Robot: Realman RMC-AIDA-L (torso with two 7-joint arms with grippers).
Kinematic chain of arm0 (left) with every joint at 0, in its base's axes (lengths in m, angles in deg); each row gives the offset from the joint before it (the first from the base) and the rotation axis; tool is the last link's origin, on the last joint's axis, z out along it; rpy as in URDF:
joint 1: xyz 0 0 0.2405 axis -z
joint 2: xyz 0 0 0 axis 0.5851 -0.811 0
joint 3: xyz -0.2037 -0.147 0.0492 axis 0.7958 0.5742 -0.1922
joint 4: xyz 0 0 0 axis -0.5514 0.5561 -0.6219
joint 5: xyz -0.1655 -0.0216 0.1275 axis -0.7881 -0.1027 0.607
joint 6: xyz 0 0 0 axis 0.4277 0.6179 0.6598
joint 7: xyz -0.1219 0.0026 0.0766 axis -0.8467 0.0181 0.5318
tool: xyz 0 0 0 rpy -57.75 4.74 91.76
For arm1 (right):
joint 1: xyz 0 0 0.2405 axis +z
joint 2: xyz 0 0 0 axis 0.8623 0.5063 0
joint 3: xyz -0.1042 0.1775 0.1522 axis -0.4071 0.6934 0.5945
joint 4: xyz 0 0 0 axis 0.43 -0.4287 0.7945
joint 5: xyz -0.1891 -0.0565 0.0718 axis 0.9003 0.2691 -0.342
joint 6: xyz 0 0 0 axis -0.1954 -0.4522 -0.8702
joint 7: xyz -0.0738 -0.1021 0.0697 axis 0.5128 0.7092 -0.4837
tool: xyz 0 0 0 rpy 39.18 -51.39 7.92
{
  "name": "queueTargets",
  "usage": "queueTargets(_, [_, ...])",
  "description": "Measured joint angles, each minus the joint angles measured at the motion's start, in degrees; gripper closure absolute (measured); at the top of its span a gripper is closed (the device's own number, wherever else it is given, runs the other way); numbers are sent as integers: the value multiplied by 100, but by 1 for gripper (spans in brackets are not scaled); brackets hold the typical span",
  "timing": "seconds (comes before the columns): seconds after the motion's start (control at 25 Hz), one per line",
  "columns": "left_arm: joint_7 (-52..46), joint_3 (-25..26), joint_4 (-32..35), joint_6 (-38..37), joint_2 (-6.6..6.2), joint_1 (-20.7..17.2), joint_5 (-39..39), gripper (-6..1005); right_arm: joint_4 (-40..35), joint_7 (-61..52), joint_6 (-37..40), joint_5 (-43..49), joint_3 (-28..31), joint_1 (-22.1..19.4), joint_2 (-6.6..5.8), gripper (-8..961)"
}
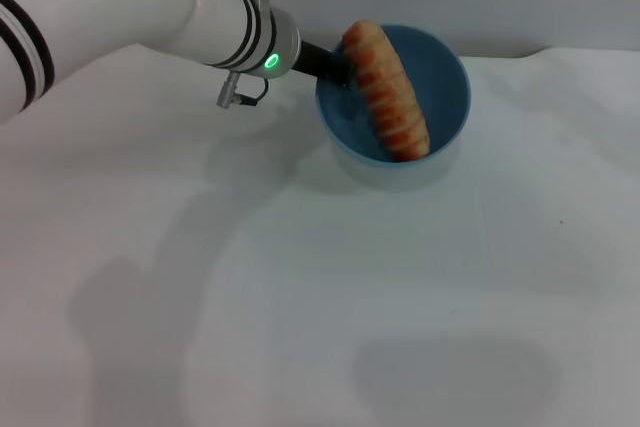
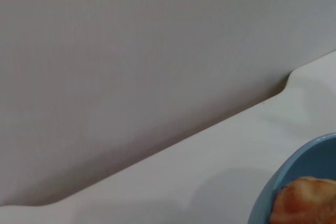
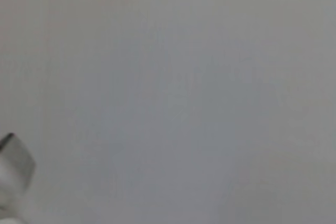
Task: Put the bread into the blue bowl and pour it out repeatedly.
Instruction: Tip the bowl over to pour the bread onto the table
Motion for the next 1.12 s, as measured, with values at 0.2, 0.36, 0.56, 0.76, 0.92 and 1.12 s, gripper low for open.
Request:
queueTargets(0.2, [83, -29, 57, 282, 11, -63, 0, 1000, 418, 995, -159, -917, 273, -554, -9, 188])
queueTargets(0.36, [134, -241, 177, 746, 20, -175, 0, 1000, 1054, 1452, -131, -1282, 623, -911, -1, 177])
queueTargets(0.56, [136, -867, 448, 1517, 10, -305, 31, 999, 2191, 3118, 224, -2823, 683, -1281, -12, 176])
queueTargets(0.76, [187, -1336, 442, 2358, 6, -315, 60, 999, 3102, 3977, 786, -3813, 722, -1499, -20, 177])
queueTargets(0.92, [212, -1947, 402, 2980, 29, -358, 62, 999, 3558, 4211, 1101, -3968, 906, -1526, -29, 177])
queueTargets(1.12, [272, -2313, 385, 3521, 26, -440, 62, 999, 3857, 4311, 1372, -3975, 1019, -1533, -21, 177])
